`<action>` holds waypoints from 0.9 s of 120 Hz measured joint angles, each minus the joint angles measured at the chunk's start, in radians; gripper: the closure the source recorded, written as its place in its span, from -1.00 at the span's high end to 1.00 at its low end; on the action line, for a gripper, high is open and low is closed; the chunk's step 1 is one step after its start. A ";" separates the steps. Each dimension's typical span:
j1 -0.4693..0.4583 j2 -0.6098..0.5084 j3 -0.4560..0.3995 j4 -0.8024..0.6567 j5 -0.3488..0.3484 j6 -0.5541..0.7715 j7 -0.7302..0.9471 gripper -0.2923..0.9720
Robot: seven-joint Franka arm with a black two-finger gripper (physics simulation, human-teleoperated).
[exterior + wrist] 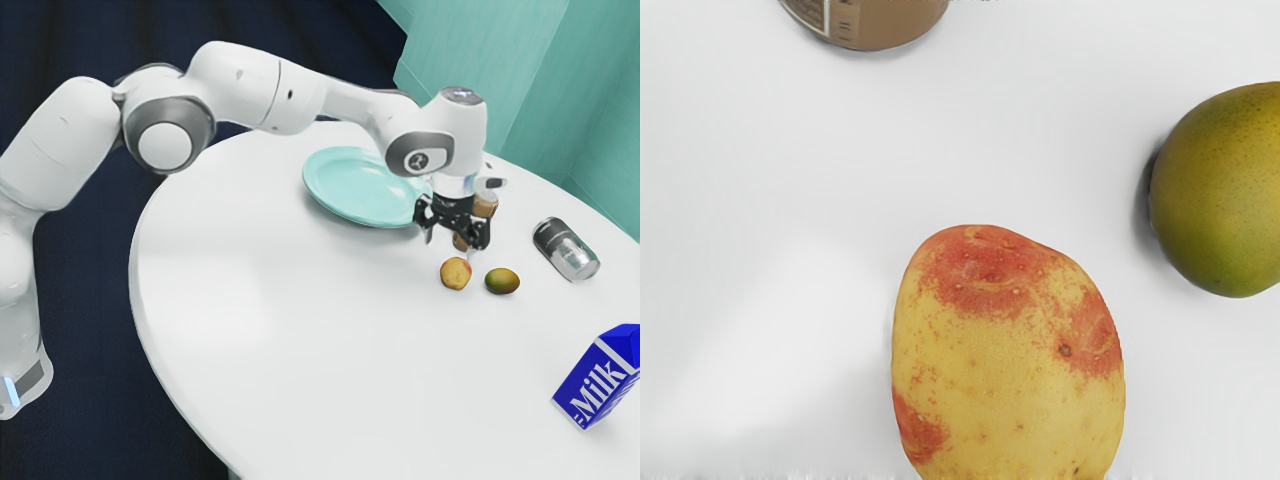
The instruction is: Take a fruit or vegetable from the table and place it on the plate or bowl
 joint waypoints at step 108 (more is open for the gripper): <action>-0.019 0.099 0.039 0.076 -0.100 0.016 -0.249 0.54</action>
